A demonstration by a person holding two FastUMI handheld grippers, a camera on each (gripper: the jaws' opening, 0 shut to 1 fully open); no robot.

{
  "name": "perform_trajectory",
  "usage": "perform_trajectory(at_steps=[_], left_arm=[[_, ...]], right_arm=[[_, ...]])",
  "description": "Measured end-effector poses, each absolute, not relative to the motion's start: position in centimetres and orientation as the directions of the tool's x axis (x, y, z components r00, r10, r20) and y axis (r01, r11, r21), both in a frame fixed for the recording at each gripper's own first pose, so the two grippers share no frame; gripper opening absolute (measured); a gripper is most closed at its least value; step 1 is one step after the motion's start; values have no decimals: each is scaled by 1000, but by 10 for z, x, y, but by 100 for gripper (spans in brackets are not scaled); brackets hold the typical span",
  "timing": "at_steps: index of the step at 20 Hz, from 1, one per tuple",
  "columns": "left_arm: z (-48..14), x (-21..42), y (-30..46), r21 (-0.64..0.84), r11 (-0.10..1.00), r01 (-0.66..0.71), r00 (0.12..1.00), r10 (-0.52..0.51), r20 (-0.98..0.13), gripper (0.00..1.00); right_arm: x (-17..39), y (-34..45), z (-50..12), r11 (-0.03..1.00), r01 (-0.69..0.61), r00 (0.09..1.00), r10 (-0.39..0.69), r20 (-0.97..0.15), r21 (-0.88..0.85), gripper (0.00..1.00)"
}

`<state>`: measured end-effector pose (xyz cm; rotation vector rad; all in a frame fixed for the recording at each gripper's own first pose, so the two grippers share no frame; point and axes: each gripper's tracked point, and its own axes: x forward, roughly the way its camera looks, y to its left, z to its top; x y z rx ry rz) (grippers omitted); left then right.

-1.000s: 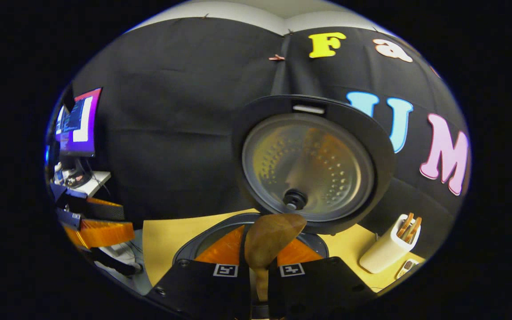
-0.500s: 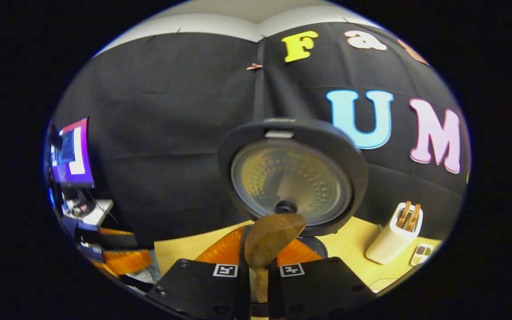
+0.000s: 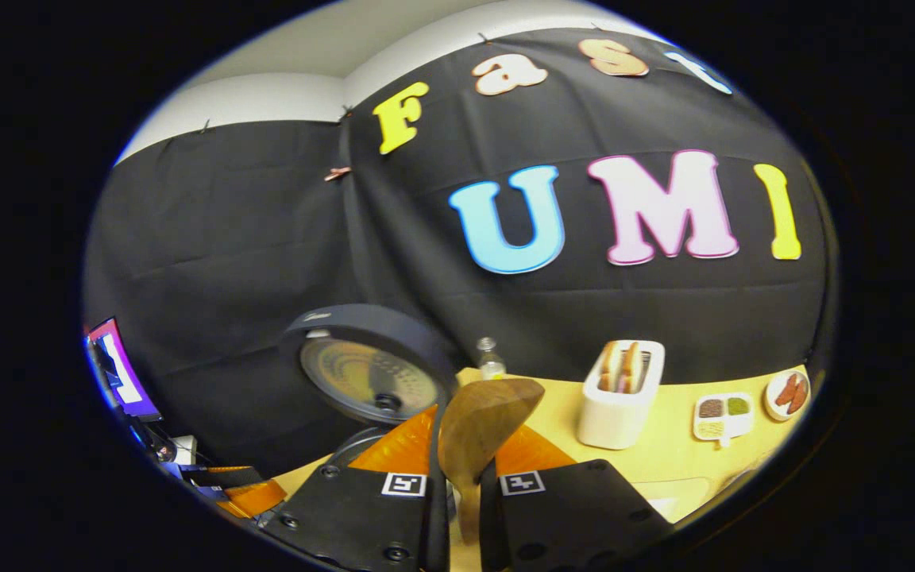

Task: Close the left gripper, press the button to open the rice cooker; take a wooden spoon from the chopstick holder with the right hand, scoop a spoonful of rice and pour it into the rice cooker, then put the wooden spoon back into the chopstick holder.

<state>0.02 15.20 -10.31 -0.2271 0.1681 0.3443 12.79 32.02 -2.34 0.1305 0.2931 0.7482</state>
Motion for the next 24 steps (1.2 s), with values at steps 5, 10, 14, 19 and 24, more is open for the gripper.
perform_trajectory(at_steps=[5, 10, 14, 19, 24], left_arm=[[-92, 22, 108, -191, 924, -330, 936, 295, -192, 92], [-75, 44, 73, -163, 936, -311, 944, 283, -172, 95], [-67, 55, 55, -122, 940, -320, 940, 299, -164, 95], [-63, 59, 43, -65, 935, -349, 927, 334, -171, 95], [-58, 59, 31, -35, 923, -382, 914, 372, -163, 95]], right_arm=[[171, 211, -19, 828, -495, 802, 552, -227, 264, 19], [201, 108, -25, 898, -327, 880, 403, -251, 293, 19], [220, 38, -31, 917, -175, 927, 275, -254, 358, 19], [239, -41, -62, 906, 10, 940, 135, -312, 422, 19], [253, -108, -98, 871, 170, 931, 13, -366, 461, 19]])
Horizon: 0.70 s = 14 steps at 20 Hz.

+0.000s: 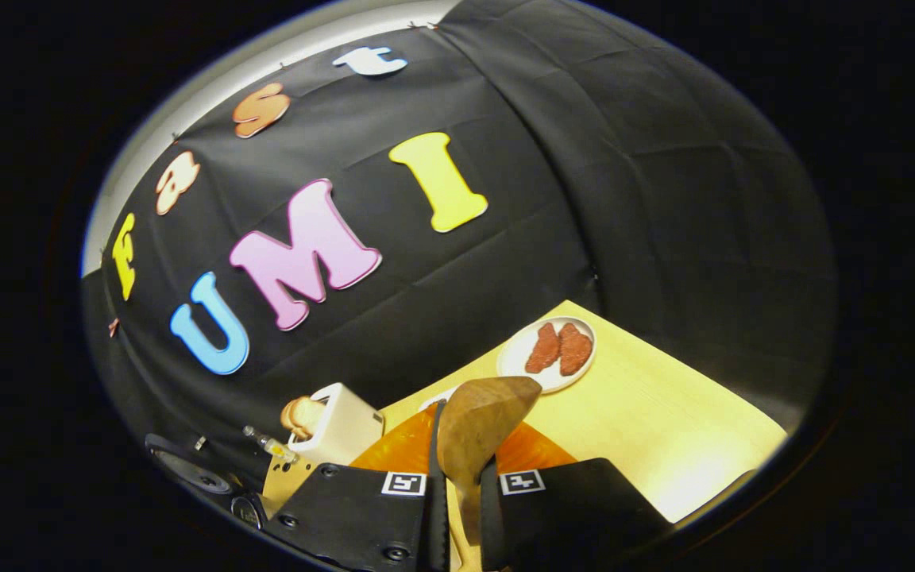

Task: Close the left gripper, press the button to open the rice cooker; take a wooden spoon from the chopstick holder with the right hand, scoop a spoonful of rice and pour it into the rice cooker, then put the wooden spoon back into the chopstick holder.

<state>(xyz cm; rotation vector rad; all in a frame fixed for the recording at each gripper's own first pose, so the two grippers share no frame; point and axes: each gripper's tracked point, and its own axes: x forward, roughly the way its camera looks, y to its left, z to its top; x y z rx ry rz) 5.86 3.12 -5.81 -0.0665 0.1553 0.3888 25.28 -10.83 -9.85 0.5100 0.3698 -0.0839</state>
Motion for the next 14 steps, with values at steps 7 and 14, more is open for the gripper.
perform_trajectory(at_steps=[7, 14], left_arm=[[-68, 51, 11, -58, 916, -397, 904, 380, -199, 95], [-34, 50, 9, -65, 913, -403, 910, 391, -140, 95]], right_arm=[[272, -115, -166, 822, 264, 889, -4, -459, 504, 19], [261, -104, -226, 851, 286, 839, 0, -544, 441, 21]])
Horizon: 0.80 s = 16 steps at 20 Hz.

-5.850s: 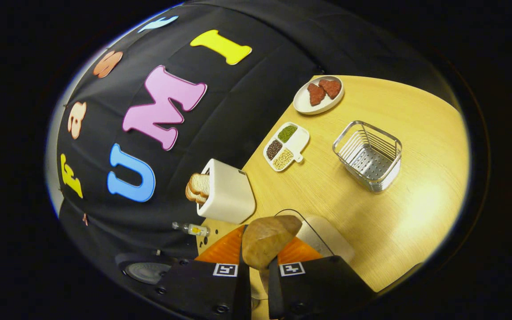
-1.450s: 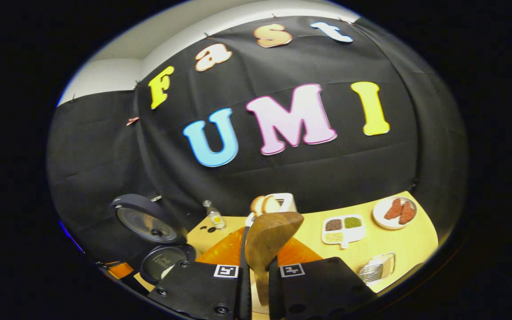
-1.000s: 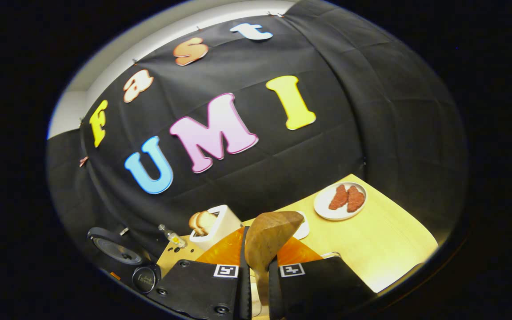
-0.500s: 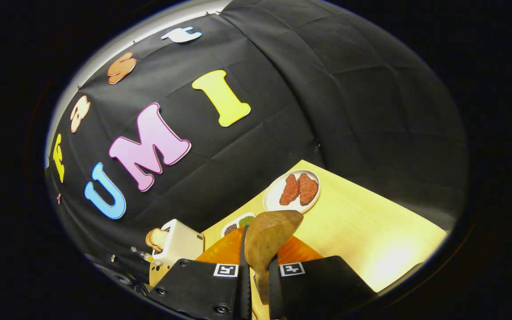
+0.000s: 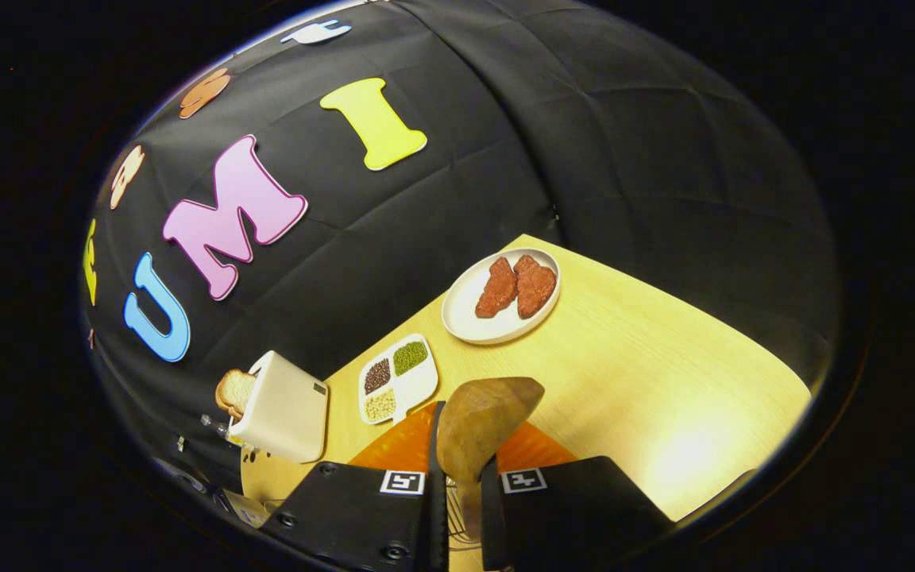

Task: Close the left gripper, press the button to open the rice cooker; take a wooden spoon from the chopstick holder with the right hand, scoop a spoonful of rice and pour it into the rice cooker, then put the wooden spoon back into the chopstick holder.

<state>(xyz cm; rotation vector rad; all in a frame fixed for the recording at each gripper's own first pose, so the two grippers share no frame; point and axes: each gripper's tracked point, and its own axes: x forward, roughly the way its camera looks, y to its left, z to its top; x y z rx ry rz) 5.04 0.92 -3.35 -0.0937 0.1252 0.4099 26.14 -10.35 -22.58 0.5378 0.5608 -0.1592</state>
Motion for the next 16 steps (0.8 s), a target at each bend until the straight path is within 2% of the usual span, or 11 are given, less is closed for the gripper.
perform_trajectory(at_steps=[2, 3, 5, 8, 13, 16], left_arm=[[-18, 54, 16, -38, 913, -407, 911, 402, -97, 95], [-11, 58, 21, -29, 912, -408, 911, 405, -77, 95], [7, 62, 31, -21, 913, -407, 913, 406, -30, 95], [38, 69, 53, -19, 911, -413, 910, 413, 46, 95], [70, 93, 98, 18, 914, -406, 906, 400, 140, 95], [96, 105, 120, 57, 914, -401, 898, 380, 224, 95]], right_arm=[[266, -107, -225, 847, 298, 847, -22, -532, 440, 17], [266, -103, -230, 845, 297, 846, -17, -532, 445, 22], [260, -103, -227, 842, 303, 842, -16, -540, 447, 24], [246, -113, -217, 844, 324, 850, -62, -523, 427, 100], [209, -137, -190, 803, 404, 852, -156, -500, 438, 99], [176, -138, -176, 842, 392, 858, -189, -477, 370, 98]])
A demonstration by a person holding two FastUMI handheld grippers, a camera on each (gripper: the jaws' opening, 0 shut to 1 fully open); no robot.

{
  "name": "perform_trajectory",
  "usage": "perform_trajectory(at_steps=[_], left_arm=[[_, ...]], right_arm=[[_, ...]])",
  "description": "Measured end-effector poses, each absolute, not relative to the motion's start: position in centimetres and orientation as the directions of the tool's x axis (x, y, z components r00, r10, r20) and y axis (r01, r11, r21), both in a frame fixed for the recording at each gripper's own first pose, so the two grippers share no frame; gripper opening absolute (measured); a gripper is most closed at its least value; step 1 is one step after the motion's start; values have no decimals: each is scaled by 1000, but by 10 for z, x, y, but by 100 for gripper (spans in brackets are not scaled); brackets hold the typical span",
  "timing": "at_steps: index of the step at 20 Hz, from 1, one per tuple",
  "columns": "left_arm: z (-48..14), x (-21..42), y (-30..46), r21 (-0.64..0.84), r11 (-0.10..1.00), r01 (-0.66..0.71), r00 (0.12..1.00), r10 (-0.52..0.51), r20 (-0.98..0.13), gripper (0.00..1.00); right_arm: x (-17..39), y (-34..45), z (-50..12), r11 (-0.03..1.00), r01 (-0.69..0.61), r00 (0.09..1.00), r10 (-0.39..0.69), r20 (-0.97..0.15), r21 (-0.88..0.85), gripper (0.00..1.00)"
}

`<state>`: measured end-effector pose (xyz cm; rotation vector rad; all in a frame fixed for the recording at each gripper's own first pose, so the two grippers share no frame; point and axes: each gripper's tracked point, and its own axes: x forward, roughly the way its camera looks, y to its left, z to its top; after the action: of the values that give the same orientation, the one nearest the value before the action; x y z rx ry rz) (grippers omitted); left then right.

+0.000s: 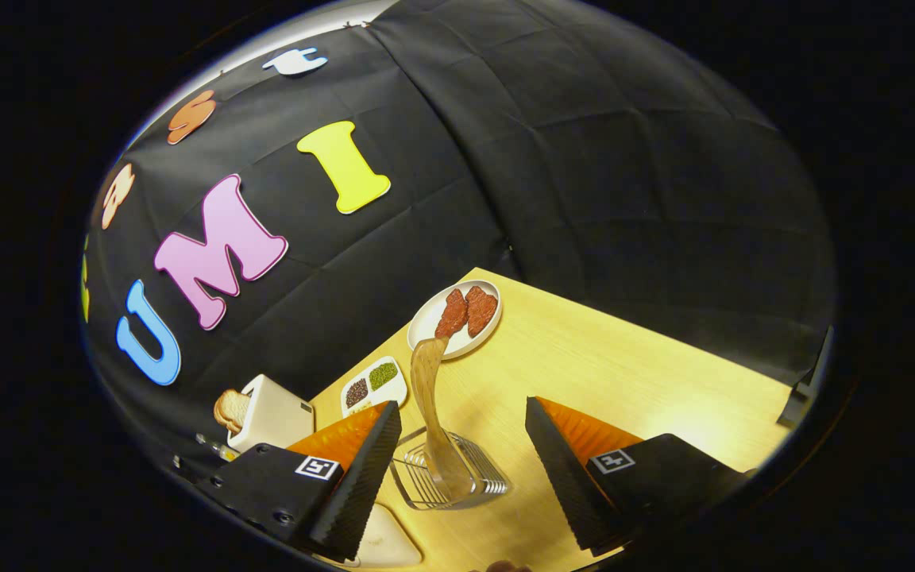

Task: Close the left gripper, press the button to open the rice cooker; take a wooden spoon from the chopstick holder with the right hand, scoop a spoonful of rice and pour it into the rice cooker, then put the wooden spoon back into the chopstick holder.

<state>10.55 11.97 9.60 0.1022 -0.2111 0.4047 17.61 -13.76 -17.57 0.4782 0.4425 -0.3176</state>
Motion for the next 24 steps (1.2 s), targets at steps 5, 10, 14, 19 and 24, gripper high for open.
perform_trajectory(at_steps=[5, 10, 14, 19, 24], left_arm=[[121, 142, 148, 134, 923, -361, 899, 307, 311, 92], [123, 190, 165, 175, 932, -317, 915, 253, 315, 92], [99, 212, 178, 178, 933, -314, 936, 273, 222, 92], [86, 194, 172, 132, 935, -331, 938, 310, 157, 100], [59, 163, 159, 97, 923, -372, 928, 372, 23, 100]], right_arm=[[118, -105, -157, 895, 328, 870, -161, -466, 302, 98], [69, -48, -138, 937, 222, 881, -74, -468, 270, 98], [56, -13, -105, 982, 92, 922, -21, -386, 167, 98], [53, 27, -84, 991, -63, 938, 99, -332, 117, 99], [54, 40, -88, 981, -148, 924, 182, -335, 125, 99]])
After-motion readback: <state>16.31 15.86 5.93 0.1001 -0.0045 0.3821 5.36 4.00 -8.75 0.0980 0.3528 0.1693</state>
